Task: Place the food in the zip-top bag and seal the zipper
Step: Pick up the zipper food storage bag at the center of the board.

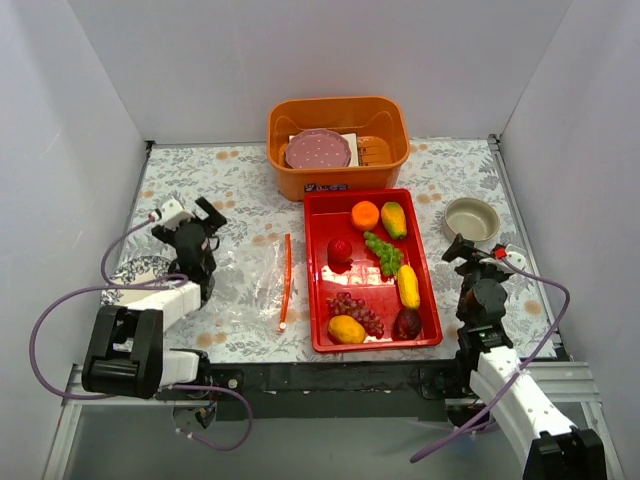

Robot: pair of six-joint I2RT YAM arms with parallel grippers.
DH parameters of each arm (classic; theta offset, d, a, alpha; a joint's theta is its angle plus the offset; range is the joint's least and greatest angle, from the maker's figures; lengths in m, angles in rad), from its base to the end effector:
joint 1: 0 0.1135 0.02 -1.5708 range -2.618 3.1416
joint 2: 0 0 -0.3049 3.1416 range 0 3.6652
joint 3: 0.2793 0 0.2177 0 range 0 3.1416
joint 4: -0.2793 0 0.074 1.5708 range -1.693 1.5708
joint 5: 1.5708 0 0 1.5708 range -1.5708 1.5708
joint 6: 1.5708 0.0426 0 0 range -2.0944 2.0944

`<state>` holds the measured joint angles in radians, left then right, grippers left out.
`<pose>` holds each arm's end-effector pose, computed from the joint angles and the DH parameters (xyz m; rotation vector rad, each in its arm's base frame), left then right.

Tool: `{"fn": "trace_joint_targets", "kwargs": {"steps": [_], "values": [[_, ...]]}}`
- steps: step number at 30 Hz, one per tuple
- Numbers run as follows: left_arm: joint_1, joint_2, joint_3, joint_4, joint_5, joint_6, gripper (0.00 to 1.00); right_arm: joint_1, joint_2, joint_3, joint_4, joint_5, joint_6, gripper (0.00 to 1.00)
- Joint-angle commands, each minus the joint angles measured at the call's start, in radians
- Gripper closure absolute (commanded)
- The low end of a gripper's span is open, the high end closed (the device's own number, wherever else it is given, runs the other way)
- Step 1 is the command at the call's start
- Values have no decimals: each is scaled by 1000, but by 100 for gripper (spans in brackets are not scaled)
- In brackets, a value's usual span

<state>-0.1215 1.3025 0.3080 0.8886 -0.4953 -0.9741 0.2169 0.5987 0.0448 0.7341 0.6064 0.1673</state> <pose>0.2153 -0.0059 0.2529 -1.0169 1.3380 -0.4138 0.0881 -0.0054 0.2458 0.4667 1.3451 -0.1043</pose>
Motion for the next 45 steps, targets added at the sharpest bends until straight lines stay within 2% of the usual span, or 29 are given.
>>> {"fn": "trace_joint_targets", "kwargs": {"steps": [1, 3, 4, 6, 9, 10, 14, 16, 17, 18, 19, 22, 25, 35, 40, 45], "values": [[-3, -49, 221, -649, -140, -165, 2, 1, -77, 44, -286, -45, 164, 2], [-3, -29, 336, -799, -137, -260, 2, 1, -57, 120, -389, -72, 161, 2], [-3, -20, 374, -958, -141, -317, 2, 1, -24, 148, -419, -115, 146, 2], [-1, 0, 451, -1036, -97, -362, 2, 1, 19, 214, -527, -143, 147, 2], [5, -11, 525, -1134, 157, -319, 2, 1, 99, 380, -713, -201, 198, 2], [6, -43, 534, -1177, 209, -319, 2, -1, 116, 439, -731, -285, 196, 2], [3, -155, 491, -1208, 482, -308, 2, 1, 119, 481, -705, -557, 140, 2], [-30, -198, 494, -1255, 524, -285, 2, 1, 153, 516, -775, -652, 120, 2], [-56, -203, 509, -1281, 523, -278, 2, 1, 170, 556, -791, -677, 118, 2], [-93, -206, 526, -1312, 453, -276, 2, 1, 191, 578, -814, -695, 115, 2], [-192, -206, 558, -1355, 416, -272, 2, 1, 235, 601, -859, -736, 109, 2], [-382, -186, 589, -1425, 243, -291, 2, 1, 306, 668, -930, -798, 98, 2], [-490, -143, 609, -1508, 137, -347, 2, 2, 338, 699, -967, -832, 94, 2], [-658, -72, 565, -1619, 11, -505, 2, 3, 366, 737, -1044, -861, 109, 2], [-727, 7, 583, -1628, -37, -573, 9, 4, 391, 765, -1064, -884, 103, 4], [-734, 72, 599, -1610, -43, -597, 14, 6, 418, 796, -1079, -905, 101, 5]]}}
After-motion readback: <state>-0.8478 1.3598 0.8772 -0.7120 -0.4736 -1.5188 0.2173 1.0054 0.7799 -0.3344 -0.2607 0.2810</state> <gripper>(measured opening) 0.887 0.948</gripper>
